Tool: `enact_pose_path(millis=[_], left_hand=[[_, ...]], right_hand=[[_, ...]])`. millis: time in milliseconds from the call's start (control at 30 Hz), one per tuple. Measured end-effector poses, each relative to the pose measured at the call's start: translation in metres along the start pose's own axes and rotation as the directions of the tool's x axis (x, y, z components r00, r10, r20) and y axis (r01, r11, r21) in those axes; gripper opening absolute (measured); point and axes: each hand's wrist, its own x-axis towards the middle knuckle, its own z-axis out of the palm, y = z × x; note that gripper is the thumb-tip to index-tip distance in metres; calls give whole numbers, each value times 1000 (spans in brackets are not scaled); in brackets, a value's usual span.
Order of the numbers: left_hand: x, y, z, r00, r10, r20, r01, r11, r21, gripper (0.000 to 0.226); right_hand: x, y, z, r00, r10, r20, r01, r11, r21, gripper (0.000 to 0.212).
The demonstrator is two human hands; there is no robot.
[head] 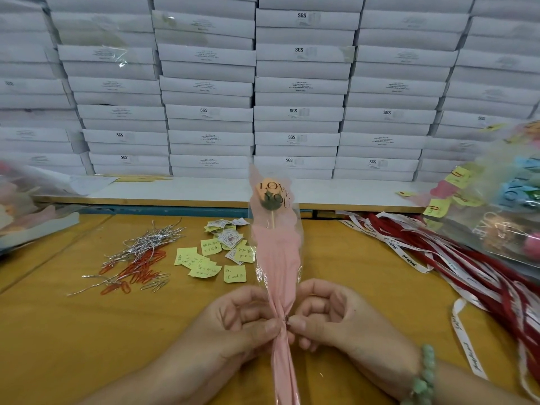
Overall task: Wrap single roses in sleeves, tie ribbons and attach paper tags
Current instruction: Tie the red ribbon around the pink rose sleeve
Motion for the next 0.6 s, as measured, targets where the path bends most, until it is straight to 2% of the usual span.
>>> enact_pose_path(millis=[167,300,400,600], left_hand=[[0,-2,-1,1000,-6,-12,6,1000,16,74],[0,1,1,999,17,39,-18,1000,12,57],[1,0,-1,999,22,44,-23,1000,12,55],[0,2,3,999,8,40,-9,999,41,55]], right_hand=[[1,1,0,1000,-15,-3,15,999,46,34],[2,2,-1,997,-29,-71,38,991,128,38],[2,2,-1,993,-57,-108,77,979,190,32],[1,1,0,992,-85,-92,106,961,254,32]])
